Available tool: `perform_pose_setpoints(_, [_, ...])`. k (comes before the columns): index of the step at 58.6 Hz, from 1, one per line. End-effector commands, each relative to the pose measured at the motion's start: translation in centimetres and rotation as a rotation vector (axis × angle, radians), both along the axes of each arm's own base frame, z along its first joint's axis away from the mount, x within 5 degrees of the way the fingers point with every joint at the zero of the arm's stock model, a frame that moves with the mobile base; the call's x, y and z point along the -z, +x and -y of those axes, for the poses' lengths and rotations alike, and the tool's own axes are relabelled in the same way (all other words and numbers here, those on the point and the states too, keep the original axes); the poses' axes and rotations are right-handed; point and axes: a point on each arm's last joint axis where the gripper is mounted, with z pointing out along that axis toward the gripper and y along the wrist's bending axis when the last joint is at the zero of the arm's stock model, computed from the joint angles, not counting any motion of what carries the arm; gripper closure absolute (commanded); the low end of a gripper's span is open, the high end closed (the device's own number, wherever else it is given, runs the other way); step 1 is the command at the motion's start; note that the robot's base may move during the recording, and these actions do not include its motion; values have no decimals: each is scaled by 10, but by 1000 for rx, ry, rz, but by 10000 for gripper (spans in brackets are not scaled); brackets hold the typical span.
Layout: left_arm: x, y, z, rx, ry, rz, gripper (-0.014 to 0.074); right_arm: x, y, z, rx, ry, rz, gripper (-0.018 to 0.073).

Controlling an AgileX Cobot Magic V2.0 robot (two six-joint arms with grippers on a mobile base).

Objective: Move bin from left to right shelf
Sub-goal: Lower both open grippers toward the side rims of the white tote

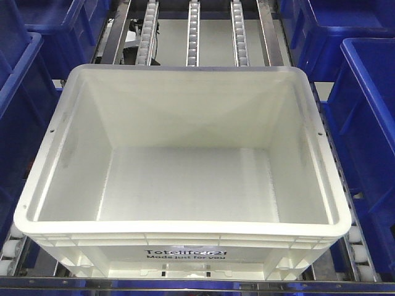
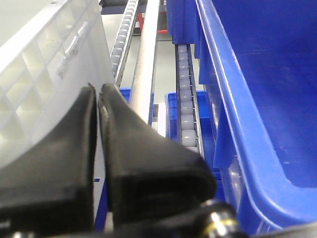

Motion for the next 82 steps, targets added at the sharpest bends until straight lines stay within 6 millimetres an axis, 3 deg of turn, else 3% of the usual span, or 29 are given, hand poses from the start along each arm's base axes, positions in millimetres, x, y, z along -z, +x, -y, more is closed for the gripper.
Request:
perform_pose_setpoints(1, [-2, 0, -1, -11, -25, 67, 603, -1, 0, 0, 0, -1, 68, 567])
perform_pose_setpoints(64, [-2, 0, -1, -11, -25, 67, 603, -1, 0, 0, 0, 0, 68, 567])
perform_pose_setpoints(82, [-22, -3, -5, -50, -55, 279, 603, -6, -1, 0, 0, 16, 118, 567])
